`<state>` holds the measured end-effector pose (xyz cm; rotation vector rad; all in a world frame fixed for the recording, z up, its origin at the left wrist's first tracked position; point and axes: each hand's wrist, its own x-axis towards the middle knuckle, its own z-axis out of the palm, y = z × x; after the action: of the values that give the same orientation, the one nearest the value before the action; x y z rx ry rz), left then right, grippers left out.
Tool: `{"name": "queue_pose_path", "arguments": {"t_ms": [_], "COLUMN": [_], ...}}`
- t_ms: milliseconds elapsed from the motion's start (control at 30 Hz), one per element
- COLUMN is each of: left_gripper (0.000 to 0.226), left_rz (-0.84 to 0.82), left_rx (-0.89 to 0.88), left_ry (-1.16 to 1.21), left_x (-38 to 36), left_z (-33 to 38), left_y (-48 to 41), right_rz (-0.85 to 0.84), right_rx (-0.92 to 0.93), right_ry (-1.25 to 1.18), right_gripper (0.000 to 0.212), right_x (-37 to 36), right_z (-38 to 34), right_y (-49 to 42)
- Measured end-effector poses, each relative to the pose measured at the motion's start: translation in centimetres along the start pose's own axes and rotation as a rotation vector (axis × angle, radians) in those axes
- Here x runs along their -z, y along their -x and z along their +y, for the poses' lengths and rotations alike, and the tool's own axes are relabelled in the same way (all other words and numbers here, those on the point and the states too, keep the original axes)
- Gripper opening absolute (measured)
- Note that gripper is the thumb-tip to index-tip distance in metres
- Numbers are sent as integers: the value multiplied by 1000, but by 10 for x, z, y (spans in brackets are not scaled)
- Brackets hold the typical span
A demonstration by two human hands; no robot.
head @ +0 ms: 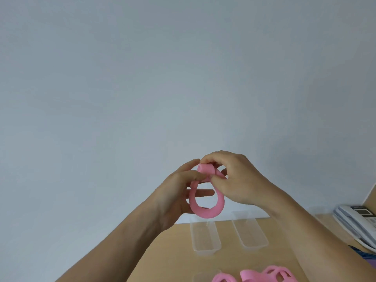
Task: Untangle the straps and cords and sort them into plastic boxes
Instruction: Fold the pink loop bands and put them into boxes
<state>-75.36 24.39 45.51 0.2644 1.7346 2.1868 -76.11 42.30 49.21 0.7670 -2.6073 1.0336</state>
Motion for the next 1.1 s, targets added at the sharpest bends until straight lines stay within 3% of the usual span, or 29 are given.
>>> {"name": "queue_pose_path", "arguments": {"t_ms": [200, 400, 500, 667, 833, 1000, 1100], "left_gripper": [38, 37, 31, 31, 26, 50, 47], "left_rz": [-196, -147, -103, 23, 54, 106, 110], "left_rx": [22, 82, 149, 276, 345, 406, 492], "left_ry": [217, 258, 250, 329, 248, 181, 245], "left_x": [22, 36, 39, 42, 34, 30, 34], "left_z": [-19, -56, -76, -112, -143, -170, -192], "left_y": [0, -9, -19, -39, -63, -91, -104], "right_rz": [114, 234, 113, -148, -138, -249, -288], "right_rx": [11, 15, -29, -88, -146, -149, -185], "right_ry": [-4, -13, -53, -74, -47, -71, -98], "right_gripper": [39, 37, 27, 54, 45, 51, 44], "right_x": [-38, -74, -82, -95, -107, -121, -135], "right_z": [0, 22, 48, 97, 142, 189, 216], "right_y": [5, 29, 40, 51, 49, 47, 47]}}
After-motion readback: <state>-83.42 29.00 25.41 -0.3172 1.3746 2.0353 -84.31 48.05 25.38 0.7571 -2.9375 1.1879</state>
